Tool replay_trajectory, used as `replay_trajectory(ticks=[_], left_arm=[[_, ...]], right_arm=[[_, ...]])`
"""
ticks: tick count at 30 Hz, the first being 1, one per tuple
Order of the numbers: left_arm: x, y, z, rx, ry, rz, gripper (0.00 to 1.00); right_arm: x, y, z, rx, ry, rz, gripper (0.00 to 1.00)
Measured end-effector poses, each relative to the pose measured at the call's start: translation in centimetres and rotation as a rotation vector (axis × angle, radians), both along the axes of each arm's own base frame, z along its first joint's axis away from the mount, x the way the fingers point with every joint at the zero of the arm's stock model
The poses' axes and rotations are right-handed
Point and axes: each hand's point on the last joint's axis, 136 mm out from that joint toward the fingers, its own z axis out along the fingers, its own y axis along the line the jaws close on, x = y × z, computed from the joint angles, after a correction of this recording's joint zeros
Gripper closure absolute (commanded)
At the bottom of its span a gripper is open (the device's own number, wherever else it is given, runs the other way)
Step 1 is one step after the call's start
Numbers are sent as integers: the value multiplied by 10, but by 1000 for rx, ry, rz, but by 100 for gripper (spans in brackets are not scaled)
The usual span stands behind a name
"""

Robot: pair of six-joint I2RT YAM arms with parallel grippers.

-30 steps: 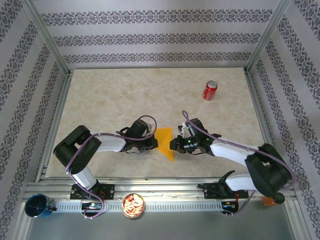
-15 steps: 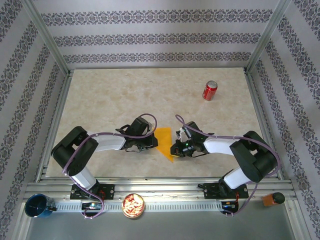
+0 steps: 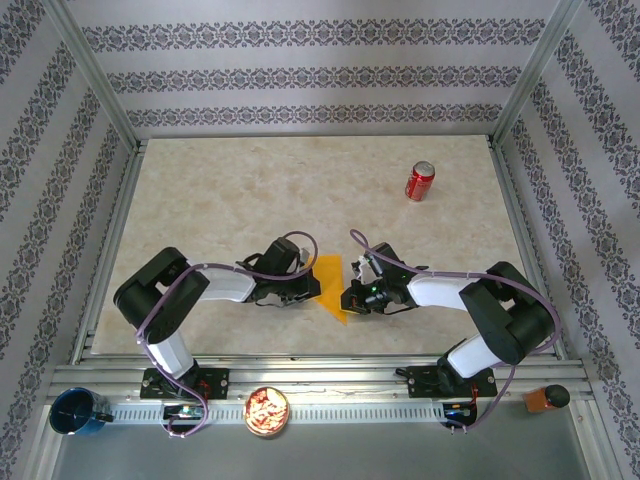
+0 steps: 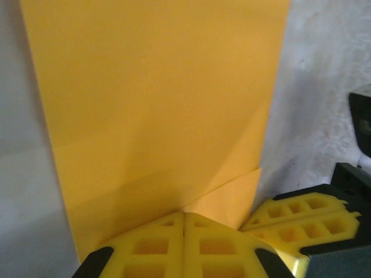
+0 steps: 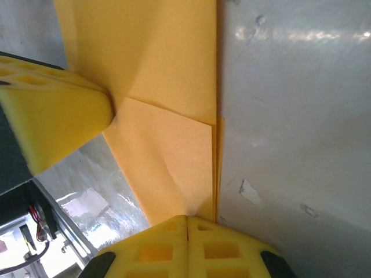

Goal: Fold a paper plane with a square sheet of paper (pick it up from the middle)
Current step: Third fold the triangle at the center of the table, then fourth fold the wing at the center of the table.

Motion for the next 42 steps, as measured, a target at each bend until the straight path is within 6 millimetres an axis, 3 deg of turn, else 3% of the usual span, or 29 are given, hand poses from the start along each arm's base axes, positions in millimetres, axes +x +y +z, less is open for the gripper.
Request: replay_trajectory(ticks=[7,23,26,30,36,42], left_arm=[[-2,7,0,-35,-52,16,92],[16,56,1,66,-97,127,88],[15,67,4,115,-107,143,88],[13,72,23,116,-139,150,86],[18,69,56,69,-206,156,78],[13,68,51,68,-176,146,71]], right_arm=[[1,1,-1,3,-8,5,97],[2,7,-1,35,-18,36,97],[3,7,0,35,-22,40,91],[5,5,2,15,-47,42,81],[22,-3,24,-22,-172,-10,73],[35,-6,30,-45,-199,-51,71]])
